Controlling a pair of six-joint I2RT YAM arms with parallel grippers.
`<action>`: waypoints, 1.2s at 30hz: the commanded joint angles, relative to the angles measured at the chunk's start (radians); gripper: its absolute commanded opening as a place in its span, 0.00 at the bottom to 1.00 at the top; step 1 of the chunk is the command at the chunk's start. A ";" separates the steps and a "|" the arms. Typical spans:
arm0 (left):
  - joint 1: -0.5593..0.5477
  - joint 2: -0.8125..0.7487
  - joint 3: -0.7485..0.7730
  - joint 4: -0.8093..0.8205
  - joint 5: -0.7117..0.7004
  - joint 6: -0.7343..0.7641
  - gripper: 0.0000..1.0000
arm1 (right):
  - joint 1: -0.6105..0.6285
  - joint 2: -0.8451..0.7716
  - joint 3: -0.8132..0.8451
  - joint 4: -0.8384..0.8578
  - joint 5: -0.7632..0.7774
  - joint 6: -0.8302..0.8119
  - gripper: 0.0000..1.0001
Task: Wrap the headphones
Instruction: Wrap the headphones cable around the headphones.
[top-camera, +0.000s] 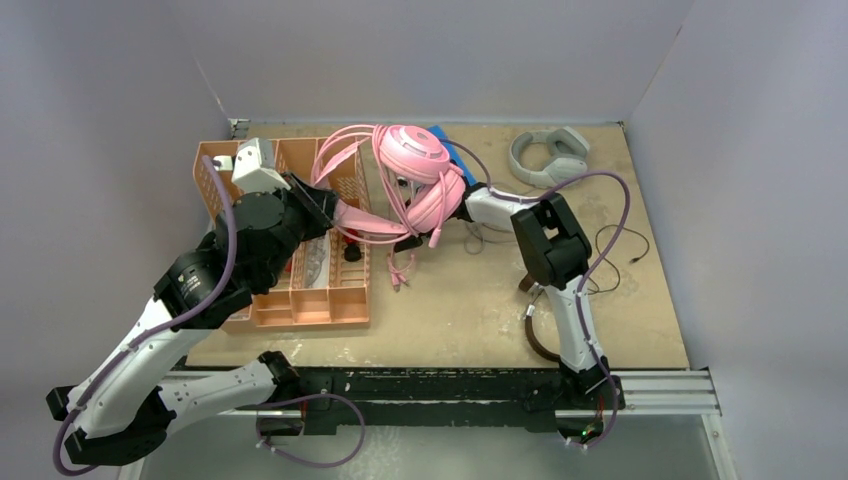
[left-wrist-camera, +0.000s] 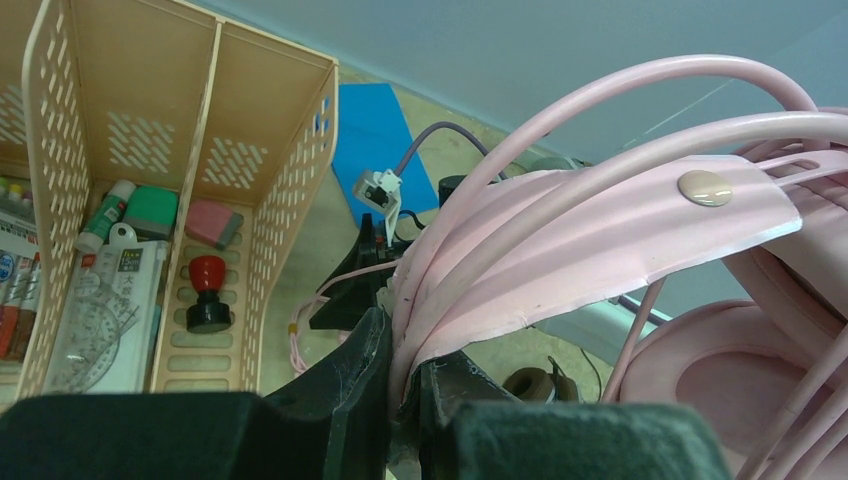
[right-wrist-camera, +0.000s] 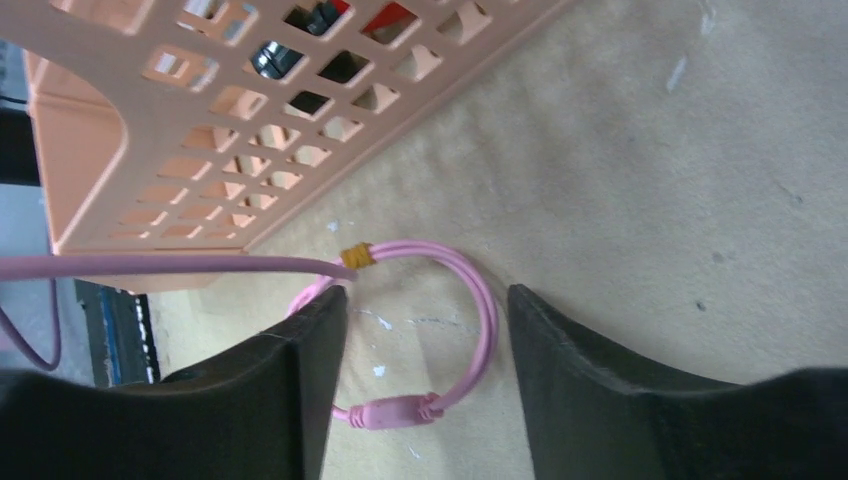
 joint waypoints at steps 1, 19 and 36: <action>0.004 -0.031 0.018 0.169 0.010 -0.034 0.00 | -0.002 0.002 0.028 -0.112 0.084 -0.054 0.57; 0.005 -0.022 0.037 0.170 0.015 -0.031 0.00 | 0.057 -0.042 -0.048 0.018 0.285 -0.045 0.52; 0.005 -0.021 0.054 0.164 0.010 -0.022 0.00 | 0.167 -0.008 -0.043 -0.014 0.546 -0.158 0.28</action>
